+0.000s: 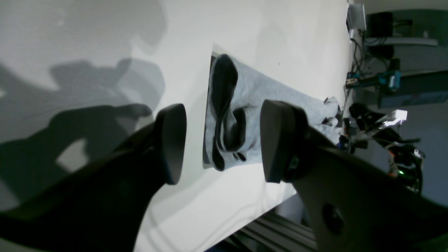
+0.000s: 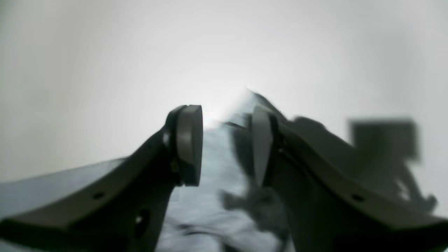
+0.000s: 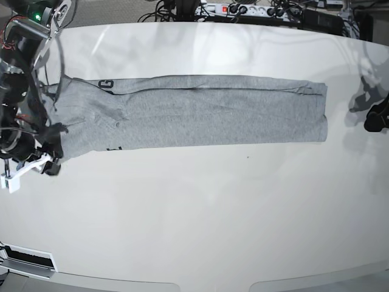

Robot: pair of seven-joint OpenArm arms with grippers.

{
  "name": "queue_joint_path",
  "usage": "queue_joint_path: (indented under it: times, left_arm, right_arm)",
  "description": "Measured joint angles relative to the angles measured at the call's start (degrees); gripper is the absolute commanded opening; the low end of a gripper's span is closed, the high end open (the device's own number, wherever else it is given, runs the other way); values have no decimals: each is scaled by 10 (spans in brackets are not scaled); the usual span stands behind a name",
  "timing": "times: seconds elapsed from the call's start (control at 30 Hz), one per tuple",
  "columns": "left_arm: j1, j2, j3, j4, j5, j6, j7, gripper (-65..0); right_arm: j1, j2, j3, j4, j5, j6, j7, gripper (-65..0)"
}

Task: Layout the t-shirt on the table in an organized manner, then fold the t-shirt properly
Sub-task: 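Grasp both ends of the grey strip with the left and right grippers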

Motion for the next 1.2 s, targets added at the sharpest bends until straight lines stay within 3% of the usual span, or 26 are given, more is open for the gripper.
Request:
queue_joint_path:
  times: [0.07,0.1,0.13,0.23,0.4,0.53,0.63,0.67,0.77,0.83,0.93,1.2]
  left_arm:
    - [0,0,0,0,0,0,0,-299]
    - [0,0,0,0,0,0,0,-299]
    - [0,0,0,0,0,0,0,-299]
    - [0,0,0,0,0,0,0,-299]
    - [0,0,0,0,0,0,1,-299]
    - [0,8,0,0,-1,0,4,-299]
    - [0,26,0,0,-1,0,4,-299]
    - [-1,33,0,0,0,0,4,-299]
    - [-2,50,0,0,0,0,4,-299]
    - [-2,58,0,0,0,0,4,-298]
    - [-3,71,0,0,9,0,0,-298]
    - [-2,94,86,52,110,2,-99,-298]
  right_arm:
    - [-5,3,2,19,88,76,-39,-538]
    - [-7,4,2,25,133,98,-62,-606]
    - [-10,3,2,26,172,95,-87,-650]
    - [-35,2,0,26,205,96,-107,-650]
    - [-83,3,-30,25,153,94,-57,-650]
    - [-118,3,-91,25,14,93,31,-650]
    - [-130,3,-142,25,-67,94,64,-650]
    - [-130,3,-156,25,-85,83,74,-650]
    - [-127,3,-188,25,-132,12,93,-650]
    - [-127,3,-199,25,-151,-10,96,-650]
    - [-127,3,-202,25,-151,-1,96,-650]
    - [-127,3,-202,25,-150,8,96,-650]
